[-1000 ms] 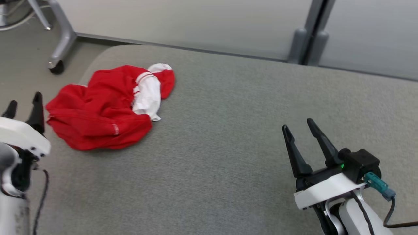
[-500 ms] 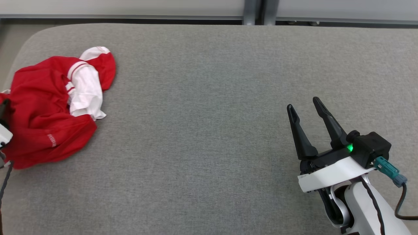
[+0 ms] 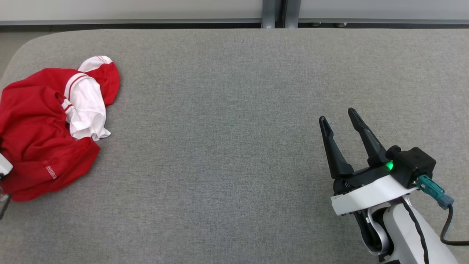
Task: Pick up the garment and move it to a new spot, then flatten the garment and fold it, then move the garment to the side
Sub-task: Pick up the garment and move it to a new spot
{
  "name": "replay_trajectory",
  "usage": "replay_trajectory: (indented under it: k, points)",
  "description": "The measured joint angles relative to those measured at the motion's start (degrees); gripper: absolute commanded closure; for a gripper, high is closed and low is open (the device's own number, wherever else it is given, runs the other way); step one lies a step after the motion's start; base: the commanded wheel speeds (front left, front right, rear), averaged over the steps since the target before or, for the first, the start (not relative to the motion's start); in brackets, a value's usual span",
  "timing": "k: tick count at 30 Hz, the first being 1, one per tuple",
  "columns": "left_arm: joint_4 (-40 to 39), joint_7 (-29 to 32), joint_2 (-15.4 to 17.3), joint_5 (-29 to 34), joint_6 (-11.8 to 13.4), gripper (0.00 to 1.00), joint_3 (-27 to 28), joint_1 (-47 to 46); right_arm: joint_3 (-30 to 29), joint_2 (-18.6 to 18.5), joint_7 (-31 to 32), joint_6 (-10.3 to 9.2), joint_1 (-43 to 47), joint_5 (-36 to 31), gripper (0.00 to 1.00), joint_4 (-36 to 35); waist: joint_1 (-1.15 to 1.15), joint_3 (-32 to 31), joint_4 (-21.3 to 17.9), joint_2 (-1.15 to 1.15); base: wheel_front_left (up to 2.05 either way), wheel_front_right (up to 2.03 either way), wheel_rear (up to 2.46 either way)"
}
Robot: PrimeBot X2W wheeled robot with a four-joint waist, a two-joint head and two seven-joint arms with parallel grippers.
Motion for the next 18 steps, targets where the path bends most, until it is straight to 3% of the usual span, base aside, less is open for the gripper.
replay_trajectory:
  k: [10, 18]
  points:
    - [-3.5, -5.4, 2.0, 3.1, -1.5, 1.00, -5.9, -2.8, 0.0, 1.7, 0.0, 0.00, 1.8, 0.2, 0.00, 1.4, 0.00, -5.3, 0.7, 0.00, 0.00, 0.00, 0.00]
    - [-16.2, -2.4, 3.4, 4.0, -1.8, 1.00, -15.4, -2.9, -0.3, 3.6, 0.0, 0.00, 4.7, 0.5, 0.00, 2.6, 0.00, -11.9, -0.1, 0.00, 0.00, 0.00, 0.00]
